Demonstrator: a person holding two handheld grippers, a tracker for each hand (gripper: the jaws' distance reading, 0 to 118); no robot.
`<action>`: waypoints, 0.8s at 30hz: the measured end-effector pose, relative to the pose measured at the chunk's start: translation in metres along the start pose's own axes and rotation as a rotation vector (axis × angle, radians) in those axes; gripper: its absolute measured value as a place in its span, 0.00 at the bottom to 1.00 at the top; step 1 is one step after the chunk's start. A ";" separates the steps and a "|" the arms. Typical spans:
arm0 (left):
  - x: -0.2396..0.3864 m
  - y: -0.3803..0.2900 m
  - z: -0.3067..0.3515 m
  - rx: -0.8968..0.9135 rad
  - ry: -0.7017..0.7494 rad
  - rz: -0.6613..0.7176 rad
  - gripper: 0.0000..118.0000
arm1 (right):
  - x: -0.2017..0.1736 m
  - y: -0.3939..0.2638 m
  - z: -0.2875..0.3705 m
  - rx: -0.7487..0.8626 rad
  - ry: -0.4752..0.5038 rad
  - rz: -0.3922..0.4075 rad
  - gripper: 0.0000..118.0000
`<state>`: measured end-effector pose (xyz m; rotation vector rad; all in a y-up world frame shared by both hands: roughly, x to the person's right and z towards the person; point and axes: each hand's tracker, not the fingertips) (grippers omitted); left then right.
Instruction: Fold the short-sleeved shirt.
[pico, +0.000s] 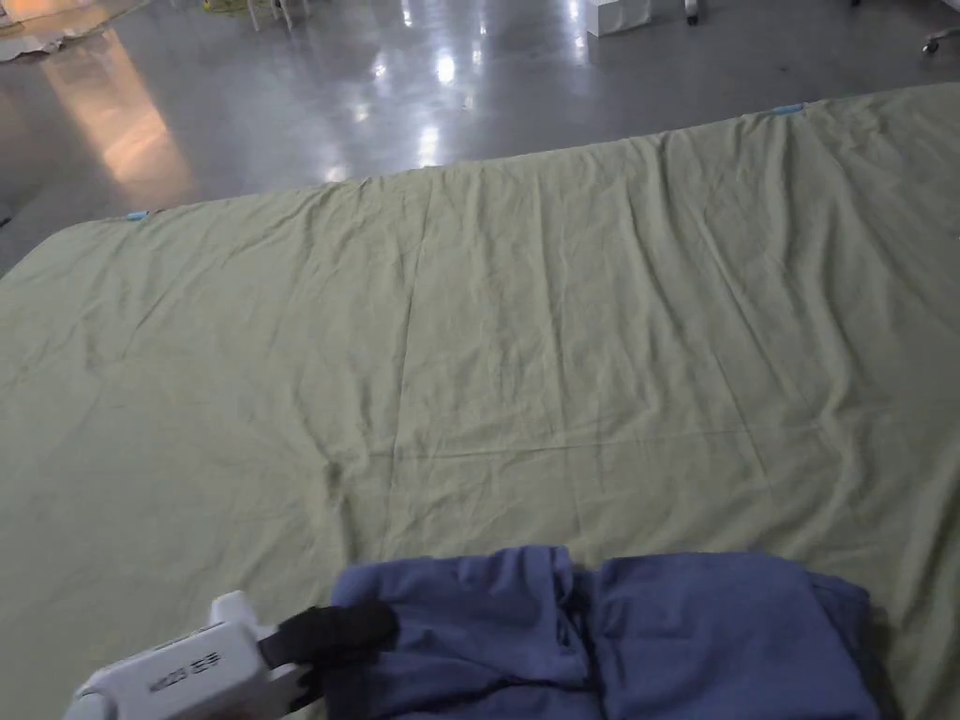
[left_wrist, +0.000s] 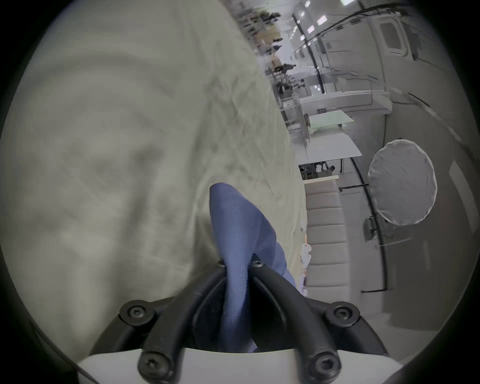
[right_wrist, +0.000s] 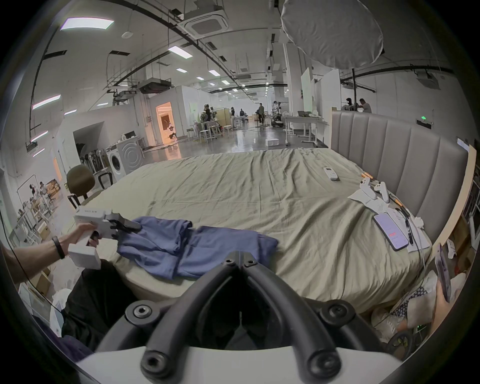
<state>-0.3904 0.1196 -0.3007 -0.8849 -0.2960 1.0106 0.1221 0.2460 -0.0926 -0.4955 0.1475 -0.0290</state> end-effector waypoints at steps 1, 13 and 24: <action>0.002 0.006 0.013 0.008 0.017 -0.035 0.06 | 0.000 -0.001 0.000 0.004 0.002 0.001 0.00; 0.078 -0.017 -0.039 -0.098 -0.023 -0.230 0.06 | 0.010 -0.015 0.012 0.040 0.071 -0.170 0.00; 0.155 -0.101 -0.175 -0.281 0.002 -0.492 0.53 | 0.032 -0.039 0.052 0.021 -0.018 -0.210 0.00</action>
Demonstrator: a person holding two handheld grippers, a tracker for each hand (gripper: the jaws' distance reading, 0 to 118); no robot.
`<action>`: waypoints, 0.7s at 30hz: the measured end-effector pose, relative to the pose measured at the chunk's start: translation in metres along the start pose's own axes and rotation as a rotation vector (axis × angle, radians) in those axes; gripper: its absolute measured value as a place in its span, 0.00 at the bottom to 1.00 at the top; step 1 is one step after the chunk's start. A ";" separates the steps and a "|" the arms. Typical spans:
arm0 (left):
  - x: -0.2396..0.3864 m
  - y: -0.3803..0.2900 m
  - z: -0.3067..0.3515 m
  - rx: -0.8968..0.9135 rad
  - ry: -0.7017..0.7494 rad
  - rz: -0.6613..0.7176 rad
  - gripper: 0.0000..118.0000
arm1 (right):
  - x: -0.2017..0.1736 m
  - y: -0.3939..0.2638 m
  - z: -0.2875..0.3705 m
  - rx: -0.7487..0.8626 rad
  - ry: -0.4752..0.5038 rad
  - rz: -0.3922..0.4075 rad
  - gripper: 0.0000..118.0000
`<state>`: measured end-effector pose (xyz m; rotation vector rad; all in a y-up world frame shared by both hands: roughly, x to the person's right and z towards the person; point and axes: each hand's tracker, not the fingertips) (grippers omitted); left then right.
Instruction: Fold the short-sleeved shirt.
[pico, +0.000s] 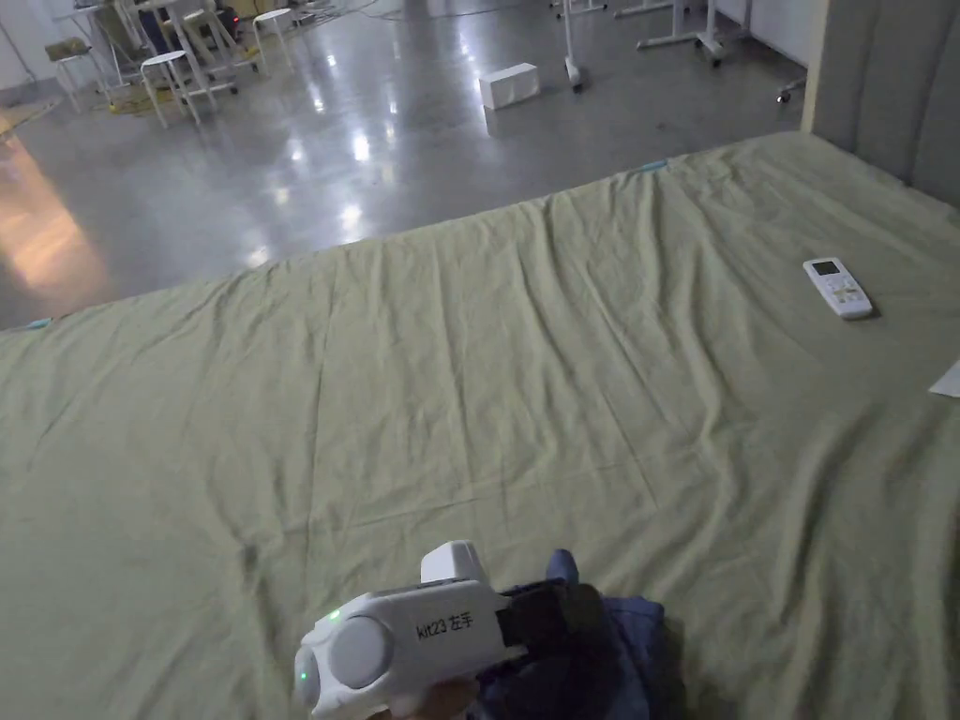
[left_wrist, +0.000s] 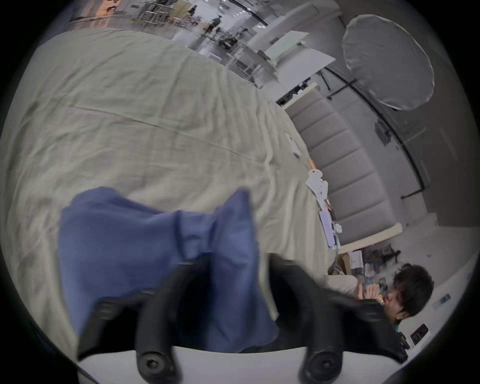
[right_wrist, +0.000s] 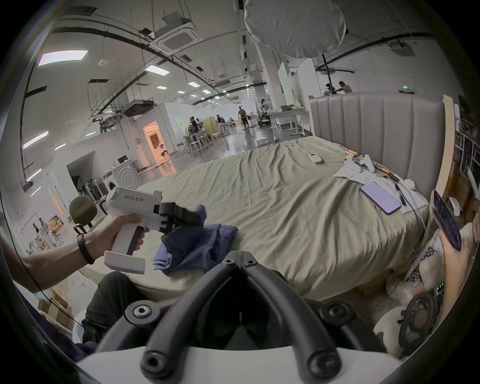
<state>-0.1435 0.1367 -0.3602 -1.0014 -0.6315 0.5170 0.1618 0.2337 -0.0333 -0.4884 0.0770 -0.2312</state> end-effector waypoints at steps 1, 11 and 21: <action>0.002 0.001 0.003 0.043 -0.058 -0.007 0.70 | 0.003 -0.003 0.000 -0.004 -0.005 -0.012 0.00; -0.030 -0.043 0.021 0.082 -0.010 0.246 0.03 | 0.016 -0.014 -0.007 -0.034 0.014 -0.018 0.00; -0.009 -0.073 -0.055 -0.004 0.123 0.108 0.00 | 0.018 -0.016 -0.007 -0.053 -0.014 -0.025 0.00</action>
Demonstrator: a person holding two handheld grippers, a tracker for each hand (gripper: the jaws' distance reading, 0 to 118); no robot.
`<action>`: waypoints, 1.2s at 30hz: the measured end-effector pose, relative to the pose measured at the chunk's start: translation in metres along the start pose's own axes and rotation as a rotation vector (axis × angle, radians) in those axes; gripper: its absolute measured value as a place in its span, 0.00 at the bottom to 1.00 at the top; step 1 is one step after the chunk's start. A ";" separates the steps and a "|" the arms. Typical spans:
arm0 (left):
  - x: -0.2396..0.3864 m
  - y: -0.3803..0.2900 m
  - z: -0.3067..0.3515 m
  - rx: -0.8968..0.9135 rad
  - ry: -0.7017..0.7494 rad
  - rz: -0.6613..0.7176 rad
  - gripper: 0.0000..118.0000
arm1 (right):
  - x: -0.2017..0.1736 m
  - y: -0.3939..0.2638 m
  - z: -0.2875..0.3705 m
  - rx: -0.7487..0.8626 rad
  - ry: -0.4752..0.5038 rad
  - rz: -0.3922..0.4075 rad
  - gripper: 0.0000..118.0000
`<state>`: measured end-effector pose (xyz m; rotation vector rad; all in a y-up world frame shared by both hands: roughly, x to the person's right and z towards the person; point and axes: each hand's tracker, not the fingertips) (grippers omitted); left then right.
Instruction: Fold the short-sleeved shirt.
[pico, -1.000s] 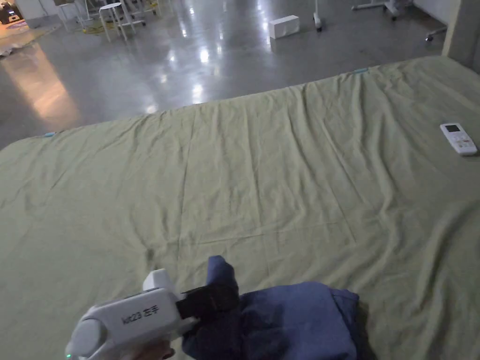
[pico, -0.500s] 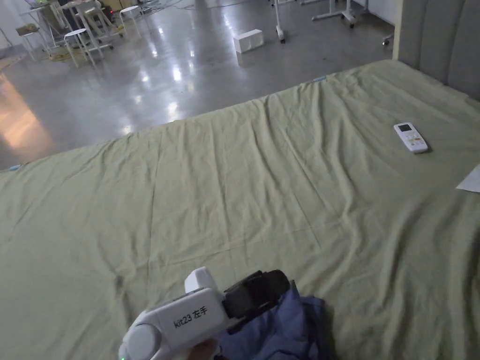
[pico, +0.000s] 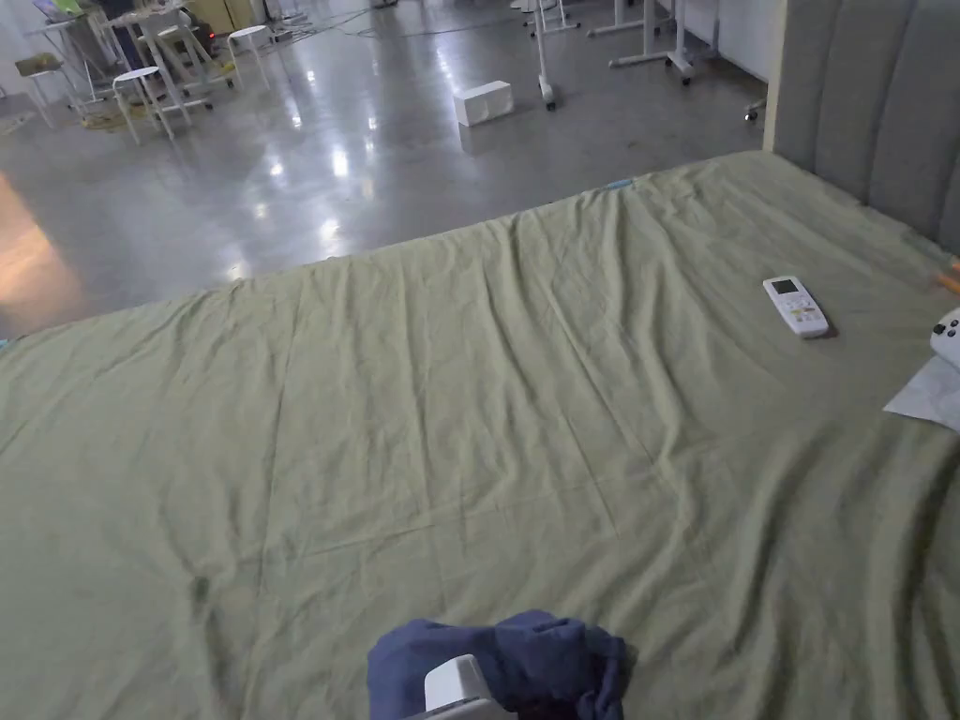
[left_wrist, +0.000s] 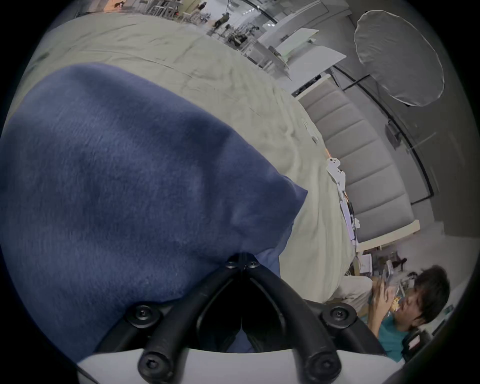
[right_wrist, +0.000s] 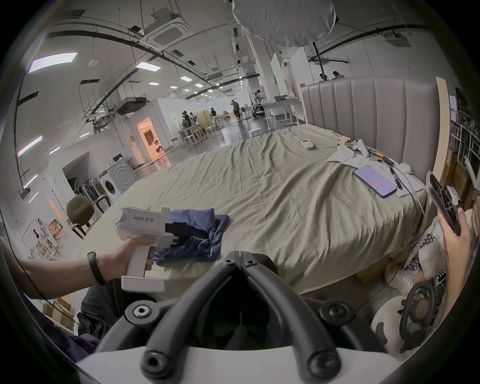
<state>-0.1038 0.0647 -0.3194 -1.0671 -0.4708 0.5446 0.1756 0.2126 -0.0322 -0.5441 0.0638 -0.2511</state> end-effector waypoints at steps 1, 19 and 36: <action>0.002 0.002 0.002 -0.005 -0.004 0.010 0.00 | -0.003 0.000 0.000 0.000 -0.001 0.003 0.00; -0.083 -0.002 0.203 0.260 -0.142 0.119 0.05 | -0.081 0.048 -0.286 -0.477 0.276 -0.163 0.00; -0.121 0.059 0.092 -0.035 -0.164 0.070 0.88 | -0.058 0.030 -0.319 -0.596 0.157 -0.177 0.01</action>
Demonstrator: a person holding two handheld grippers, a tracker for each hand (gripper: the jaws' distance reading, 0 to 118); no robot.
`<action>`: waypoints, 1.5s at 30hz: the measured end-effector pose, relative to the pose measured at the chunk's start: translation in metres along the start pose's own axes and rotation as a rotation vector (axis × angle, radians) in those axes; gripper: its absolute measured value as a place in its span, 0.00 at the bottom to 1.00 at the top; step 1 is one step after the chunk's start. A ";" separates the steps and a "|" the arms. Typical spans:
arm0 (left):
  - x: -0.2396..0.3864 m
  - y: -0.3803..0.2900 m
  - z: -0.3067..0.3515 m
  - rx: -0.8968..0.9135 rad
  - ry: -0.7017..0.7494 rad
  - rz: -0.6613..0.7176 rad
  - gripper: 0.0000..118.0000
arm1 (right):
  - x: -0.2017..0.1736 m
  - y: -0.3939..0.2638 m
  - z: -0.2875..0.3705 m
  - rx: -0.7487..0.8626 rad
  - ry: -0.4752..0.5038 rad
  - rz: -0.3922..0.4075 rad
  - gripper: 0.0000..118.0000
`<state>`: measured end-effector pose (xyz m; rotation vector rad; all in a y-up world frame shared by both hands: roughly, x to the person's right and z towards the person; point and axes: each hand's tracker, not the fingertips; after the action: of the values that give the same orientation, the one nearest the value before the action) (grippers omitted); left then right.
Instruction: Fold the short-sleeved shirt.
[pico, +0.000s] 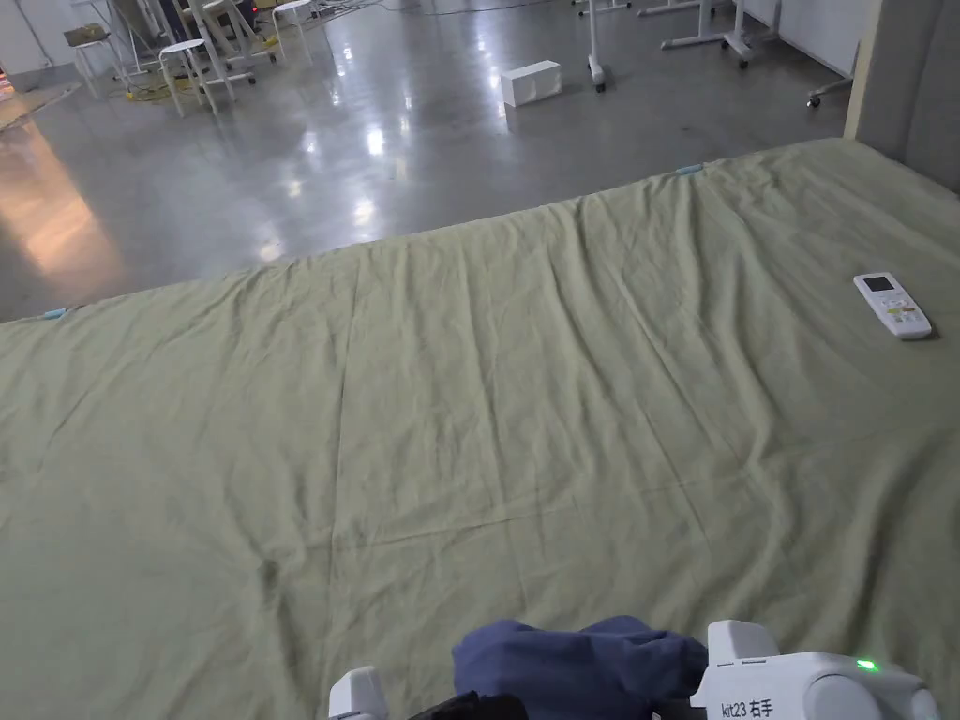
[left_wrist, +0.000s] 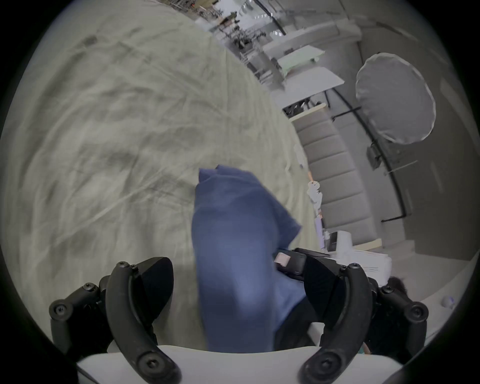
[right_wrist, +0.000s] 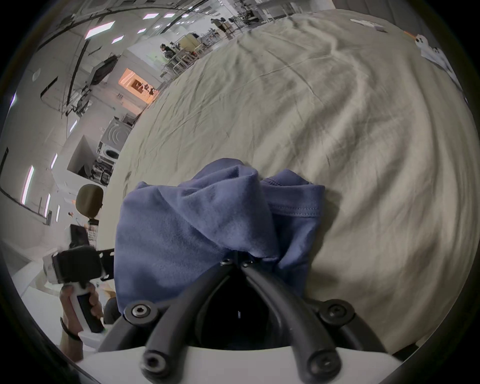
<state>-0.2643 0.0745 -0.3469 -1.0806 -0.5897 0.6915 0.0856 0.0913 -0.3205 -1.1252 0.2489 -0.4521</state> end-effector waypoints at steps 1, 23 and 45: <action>0.001 0.003 -0.004 0.004 -0.016 0.001 0.88 | -0.003 0.000 0.001 0.000 -0.007 0.014 0.01; -0.027 0.060 0.211 0.205 0.195 -0.007 0.18 | 0.002 -0.051 0.120 0.251 0.255 -0.101 0.00; -0.131 0.094 0.363 0.335 0.954 0.009 0.71 | 0.003 -0.081 0.159 0.224 0.237 -0.144 0.00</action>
<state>-0.6343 0.2168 -0.3162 -0.9598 0.3431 0.2050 0.1358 0.1898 -0.1812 -0.8730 0.3169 -0.7255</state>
